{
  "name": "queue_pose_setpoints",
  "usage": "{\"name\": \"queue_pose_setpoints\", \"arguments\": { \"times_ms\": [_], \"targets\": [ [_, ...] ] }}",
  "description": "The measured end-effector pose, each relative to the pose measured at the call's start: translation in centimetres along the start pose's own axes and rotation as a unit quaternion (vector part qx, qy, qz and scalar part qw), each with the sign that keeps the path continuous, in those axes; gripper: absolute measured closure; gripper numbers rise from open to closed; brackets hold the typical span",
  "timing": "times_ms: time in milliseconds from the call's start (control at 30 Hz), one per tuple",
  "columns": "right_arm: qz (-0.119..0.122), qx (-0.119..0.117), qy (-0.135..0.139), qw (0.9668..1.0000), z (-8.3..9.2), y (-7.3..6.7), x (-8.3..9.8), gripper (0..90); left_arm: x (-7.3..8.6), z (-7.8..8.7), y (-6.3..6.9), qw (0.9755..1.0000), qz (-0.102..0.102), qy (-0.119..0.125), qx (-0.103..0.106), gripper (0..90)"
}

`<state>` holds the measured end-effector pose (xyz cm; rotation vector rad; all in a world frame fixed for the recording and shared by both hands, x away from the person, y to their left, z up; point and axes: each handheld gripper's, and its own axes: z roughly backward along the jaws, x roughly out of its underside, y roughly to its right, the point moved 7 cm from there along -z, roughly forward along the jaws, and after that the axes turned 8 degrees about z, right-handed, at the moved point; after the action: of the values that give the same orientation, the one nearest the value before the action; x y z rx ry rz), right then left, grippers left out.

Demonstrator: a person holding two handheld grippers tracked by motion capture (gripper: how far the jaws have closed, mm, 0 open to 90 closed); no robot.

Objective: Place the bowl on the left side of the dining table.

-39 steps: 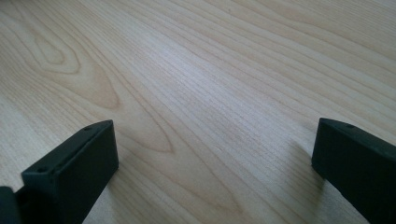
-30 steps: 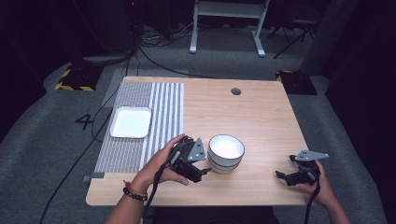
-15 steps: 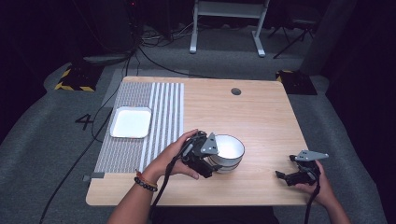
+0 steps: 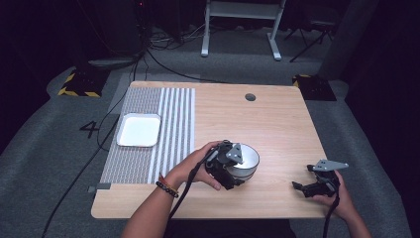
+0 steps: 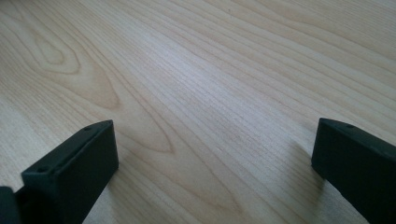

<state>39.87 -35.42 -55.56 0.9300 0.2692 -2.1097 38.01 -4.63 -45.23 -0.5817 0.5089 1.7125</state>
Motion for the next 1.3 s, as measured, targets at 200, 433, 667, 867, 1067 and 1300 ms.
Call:
{"name": "queue_pose_setpoints", "arguments": {
  "times_ms": [200,433,667,867,1067,1300],
  "targets": [
    [0.0,0.0,0.0,1.0,0.0,0.0,0.0,0.5,0.1,-0.8,-0.4,0.9998,-0.015,-0.013,0.01,43.5],
    [-0.001,0.001,0.001,1.0,0.0,0.0,0.0,0.5,-0.6,-0.3,0.3,0.9943,-0.064,-0.021,0.083,76.6],
    [-0.001,0.002,0.001,1.0,0.0,0.0,0.0,0.6,-0.7,-0.4,0.3,0.9922,-0.073,-0.03,0.096,80.4],
    [-0.001,0.002,0.002,1.0,0.0,0.0,0.0,0.5,-0.9,-0.5,0.2,0.9936,-0.083,-0.03,0.07,80.3],
    [-0.001,0.003,0.002,1.0,0.0,0.0,0.0,0.6,-0.9,-0.3,0.0,0.9934,-0.074,-0.024,0.085,80.3],
    [-0.001,0.002,0.002,1.0,0.0,0.0,0.0,0.6,-1.0,-0.2,0.0,0.9922,-0.067,-0.015,0.105,80.2]
  ]
}}
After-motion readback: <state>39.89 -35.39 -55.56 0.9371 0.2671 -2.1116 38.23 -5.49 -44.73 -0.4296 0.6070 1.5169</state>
